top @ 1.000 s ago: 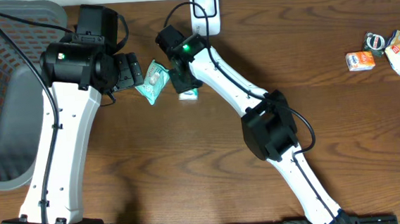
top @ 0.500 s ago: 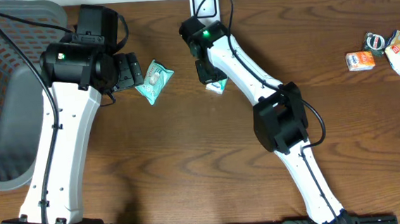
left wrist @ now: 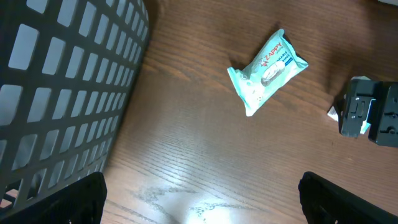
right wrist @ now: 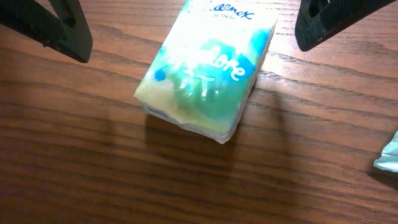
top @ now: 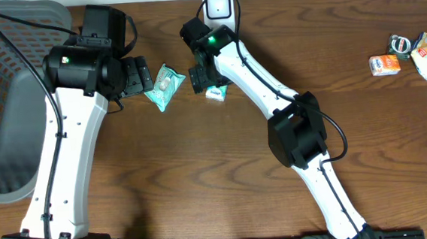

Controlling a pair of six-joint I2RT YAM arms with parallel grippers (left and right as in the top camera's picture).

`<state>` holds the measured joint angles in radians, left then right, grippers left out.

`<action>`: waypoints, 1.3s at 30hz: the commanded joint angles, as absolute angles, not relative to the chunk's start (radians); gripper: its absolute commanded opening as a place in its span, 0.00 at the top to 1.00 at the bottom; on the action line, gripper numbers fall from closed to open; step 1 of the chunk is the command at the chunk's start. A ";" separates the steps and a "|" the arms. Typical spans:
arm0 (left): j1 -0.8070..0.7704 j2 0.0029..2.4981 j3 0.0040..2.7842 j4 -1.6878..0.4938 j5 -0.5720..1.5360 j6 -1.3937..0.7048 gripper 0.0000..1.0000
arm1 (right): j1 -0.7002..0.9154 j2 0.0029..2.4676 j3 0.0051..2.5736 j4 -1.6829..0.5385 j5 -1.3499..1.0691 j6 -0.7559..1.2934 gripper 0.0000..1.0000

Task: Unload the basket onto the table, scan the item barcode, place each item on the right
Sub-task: 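Lift the green pack and pull it right, away from the wipes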

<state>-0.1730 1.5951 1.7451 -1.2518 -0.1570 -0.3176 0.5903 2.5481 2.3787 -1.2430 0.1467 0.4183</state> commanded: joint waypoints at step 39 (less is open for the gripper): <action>-0.171 1.594 1.742 -1.253 -0.169 -0.327 0.02 | 0.700 2.590 2.372 -1.163 0.427 0.546 0.37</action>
